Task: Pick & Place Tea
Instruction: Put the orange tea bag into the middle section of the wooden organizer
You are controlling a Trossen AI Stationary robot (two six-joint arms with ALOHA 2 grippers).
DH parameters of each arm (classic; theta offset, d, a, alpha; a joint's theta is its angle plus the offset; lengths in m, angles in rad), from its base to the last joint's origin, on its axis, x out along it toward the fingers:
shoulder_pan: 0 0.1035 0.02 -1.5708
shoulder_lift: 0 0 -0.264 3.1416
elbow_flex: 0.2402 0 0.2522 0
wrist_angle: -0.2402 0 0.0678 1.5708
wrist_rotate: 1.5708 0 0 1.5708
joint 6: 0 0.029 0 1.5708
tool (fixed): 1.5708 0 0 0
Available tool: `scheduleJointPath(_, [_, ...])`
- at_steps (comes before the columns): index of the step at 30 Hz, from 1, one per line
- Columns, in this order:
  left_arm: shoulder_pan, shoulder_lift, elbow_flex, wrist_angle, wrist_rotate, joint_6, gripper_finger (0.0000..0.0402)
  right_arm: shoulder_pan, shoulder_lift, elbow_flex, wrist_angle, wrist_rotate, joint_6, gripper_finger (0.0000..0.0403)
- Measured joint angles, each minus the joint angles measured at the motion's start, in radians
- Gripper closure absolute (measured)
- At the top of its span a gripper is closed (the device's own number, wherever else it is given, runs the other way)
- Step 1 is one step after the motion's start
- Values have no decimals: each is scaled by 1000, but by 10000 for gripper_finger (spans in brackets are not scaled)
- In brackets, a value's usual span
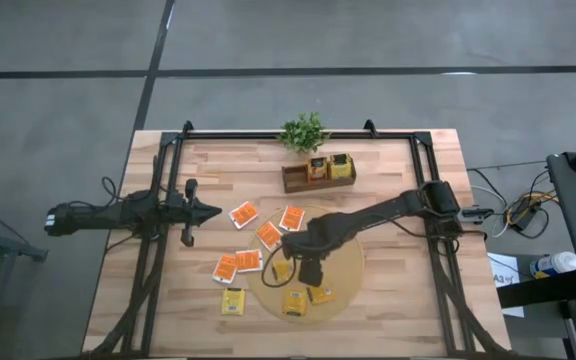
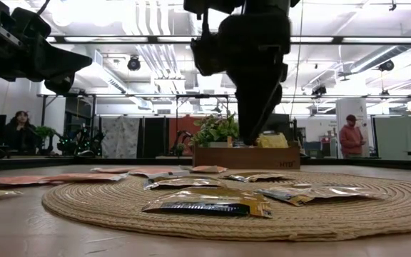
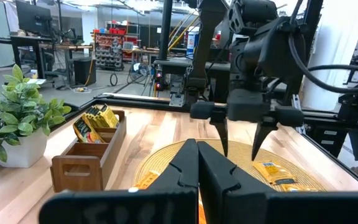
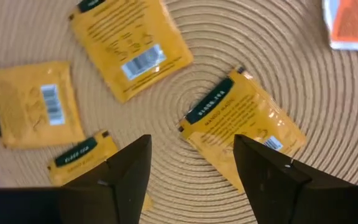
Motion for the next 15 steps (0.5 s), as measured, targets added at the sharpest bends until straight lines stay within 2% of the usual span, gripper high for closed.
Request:
scheduleJointPath(8, [0,0,0,0,0,0,402,-32,63,13,-19,-12,120,190])
scheduleJointPath(15, [1,0,0,0,0,0,402,-43,120,87,-35,-25,194,193])
